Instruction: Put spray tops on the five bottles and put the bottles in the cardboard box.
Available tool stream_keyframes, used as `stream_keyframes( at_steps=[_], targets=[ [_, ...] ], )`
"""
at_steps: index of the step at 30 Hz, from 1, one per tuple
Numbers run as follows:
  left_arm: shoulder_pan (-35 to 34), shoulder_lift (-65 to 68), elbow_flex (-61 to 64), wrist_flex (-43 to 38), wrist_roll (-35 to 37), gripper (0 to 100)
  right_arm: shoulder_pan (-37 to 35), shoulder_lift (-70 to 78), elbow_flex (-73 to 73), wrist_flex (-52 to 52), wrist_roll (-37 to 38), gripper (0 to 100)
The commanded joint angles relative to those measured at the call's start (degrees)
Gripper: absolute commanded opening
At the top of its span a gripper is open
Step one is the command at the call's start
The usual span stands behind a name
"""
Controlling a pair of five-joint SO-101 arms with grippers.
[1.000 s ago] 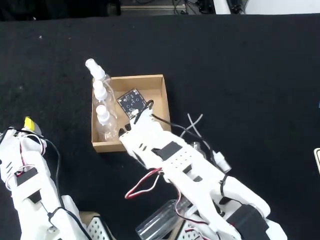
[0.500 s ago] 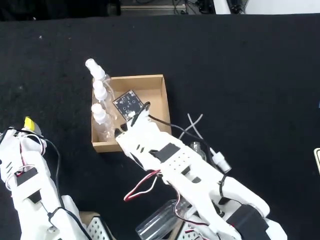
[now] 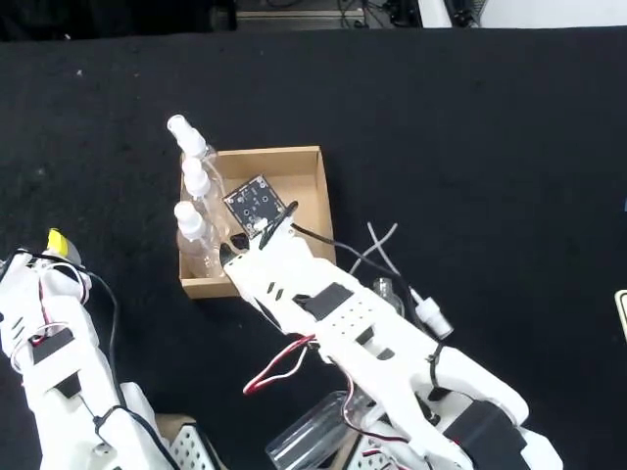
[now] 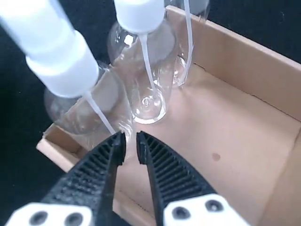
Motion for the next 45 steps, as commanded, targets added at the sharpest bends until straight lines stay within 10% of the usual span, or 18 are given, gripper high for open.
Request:
stream_keyframes(
  at_steps=[1, 15, 23, 36, 45],
  targets=[
    [-0.1, -1.0, -1.2, -1.2, 0.0, 20, 3.5, -2.2, -2.6, 4.0, 0.2, 1.1],
    [-0.1, -1.0, -1.1, -1.2, -0.1, 20, 8.4, -4.4, -3.9, 6.1, 0.2, 1.1],
    [-0.1, -1.0, -1.1, -1.2, -0.1, 20, 16.6, -22.3, -25.6, 44.7, 1.1, 1.4],
    [0.2, -0.9, -1.0, -1.2, -0.1, 20, 35.1, -17.5, -44.8, 91.9, 43.5, 10.5],
    [0.2, -0.9, -0.9, -1.2, -0.1, 20, 31.9, -20.5, -33.5, 93.1, 66.2, 15.9]
  ],
)
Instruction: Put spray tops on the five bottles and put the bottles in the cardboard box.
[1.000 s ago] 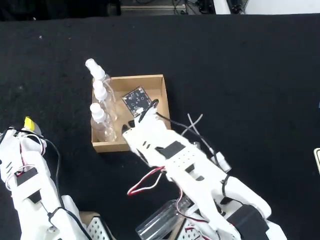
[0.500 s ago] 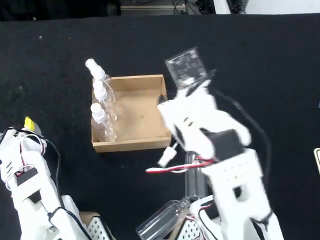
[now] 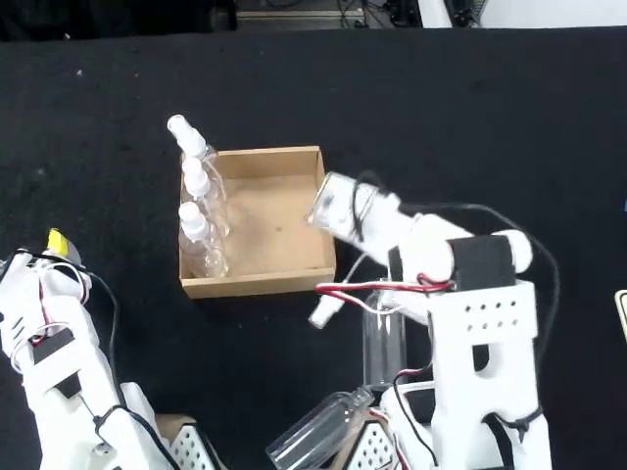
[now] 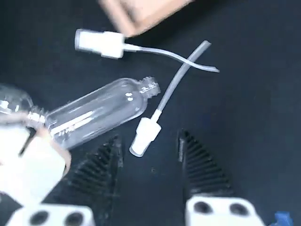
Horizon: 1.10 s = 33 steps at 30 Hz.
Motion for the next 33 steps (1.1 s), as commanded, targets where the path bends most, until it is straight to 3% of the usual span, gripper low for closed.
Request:
stream_keyframes(
  at_steps=[1, 8, 12, 18, 33],
  targets=[
    [0.2, -0.9, -0.9, -1.2, -0.1, 20, -2.0, -2.7, 6.3, 0.4, 6.2, 16.0],
    [0.3, -0.9, -1.2, -1.2, -0.1, 20, -2.7, 5.0, 17.2, -13.0, -23.6, 16.2],
    [0.3, -0.9, -1.1, -1.2, -0.1, 20, -6.6, 8.8, 14.0, -13.7, -33.2, 23.9],
    [0.2, -0.9, -1.1, -1.2, -0.1, 20, -15.6, 9.5, 15.3, -14.9, -39.6, 27.9],
    [0.2, -0.9, -1.2, -1.2, -0.1, 20, -5.0, 9.6, 29.8, -25.0, -40.2, 25.1]
  ],
)
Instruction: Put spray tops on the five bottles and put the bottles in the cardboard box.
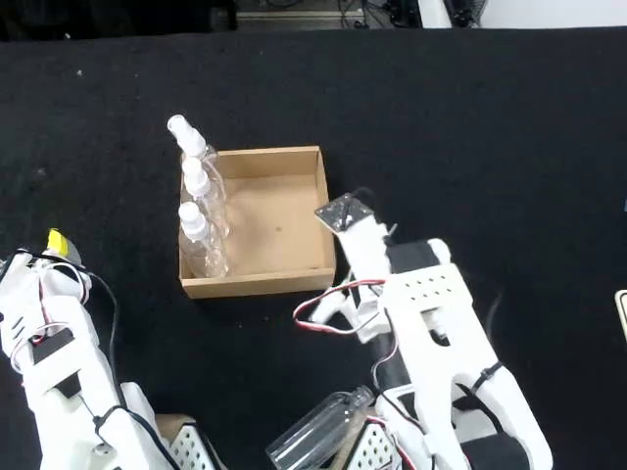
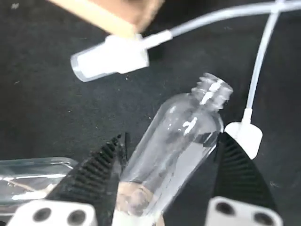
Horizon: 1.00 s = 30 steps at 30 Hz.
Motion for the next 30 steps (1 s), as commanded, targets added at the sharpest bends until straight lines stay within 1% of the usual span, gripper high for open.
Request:
stream_keyframes(
  at_steps=[1, 5, 6, 12, 15, 17, 20, 21, 23, 25, 27, 30],
  targets=[
    [0.2, -0.9, -1.2, -1.2, -0.1, 20, 1.7, 0.5, 2.3, -3.3, 0.1, 25.0],
    [0.2, -0.9, -1.2, -1.2, -0.1, 20, 1.8, 0.5, 5.2, -6.9, 0.3, 24.8],
    [0.2, -0.9, -1.2, -1.2, -0.1, 20, 1.7, 0.5, 5.8, -7.3, 1.7, 24.7],
    [0.2, -0.9, -1.2, -1.2, -0.1, 20, 2.0, 0.5, 10.2, -7.2, 16.8, 24.7],
    [0.2, -0.9, -1.2, -1.2, -0.1, 20, 2.0, 0.2, 11.2, -7.2, 20.4, 23.7],
    [0.2, -0.9, -1.2, -1.2, -0.1, 20, 2.0, 0.1, 11.1, -7.6, 21.5, 17.2],
    [0.2, -0.9, -1.2, -1.2, -0.1, 20, 2.2, 0.1, 8.9, -8.2, 23.6, 1.4],
    [0.1, -0.9, -1.2, -1.2, -0.1, 20, 3.0, 0.1, 7.5, -7.6, 24.5, 0.8],
    [0.1, -0.9, -1.2, -1.2, -0.1, 20, 6.1, 0.1, 3.0, -4.6, 26.5, 4.0],
    [0.1, -0.9, -1.2, -1.2, -0.1, 20, 10.6, 0.1, -3.0, -1.2, 29.3, 2.5],
    [0.1, -0.9, -1.2, -1.2, -0.1, 20, 16.9, 0.1, -9.3, 0.9, 32.7, 1.1],
    [0.1, -0.9, -1.2, -1.2, -0.1, 20, 26.5, 0.7, -15.4, 0.1, 38.0, 1.1]
  ],
)
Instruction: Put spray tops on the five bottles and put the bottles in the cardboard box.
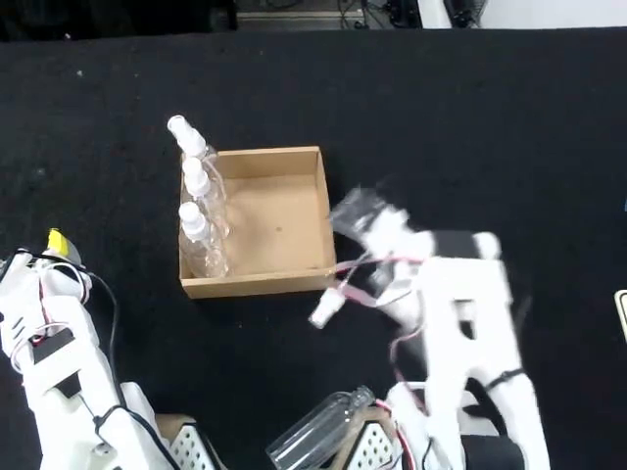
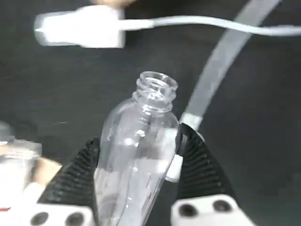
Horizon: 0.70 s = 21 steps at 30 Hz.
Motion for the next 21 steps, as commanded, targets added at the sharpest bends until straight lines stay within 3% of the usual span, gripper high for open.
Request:
stream_keyframes(
  at_steps=[1, 7, 13, 19, 21],
  targets=[
    [0.1, -0.9, -1.2, -1.2, -0.1, 20, 15.0, 0.4, -11.1, -0.9, 7.9, 1.1],
    [0.1, -0.9, -1.2, -1.2, -0.1, 20, 29.4, 4.7, -9.5, -16.0, 9.8, 1.1],
    [0.2, -0.9, -1.2, -1.2, -0.1, 20, 36.0, 19.8, -12.8, -21.0, 7.3, 3.1],
    [0.2, -0.9, -1.2, -1.2, -0.1, 20, 37.1, 30.5, -21.8, -14.5, 3.5, 30.1],
    [0.2, -0.9, -1.2, -1.2, -0.1, 20, 36.8, 32.1, -25.6, -9.9, 3.2, 33.3]
  ],
)
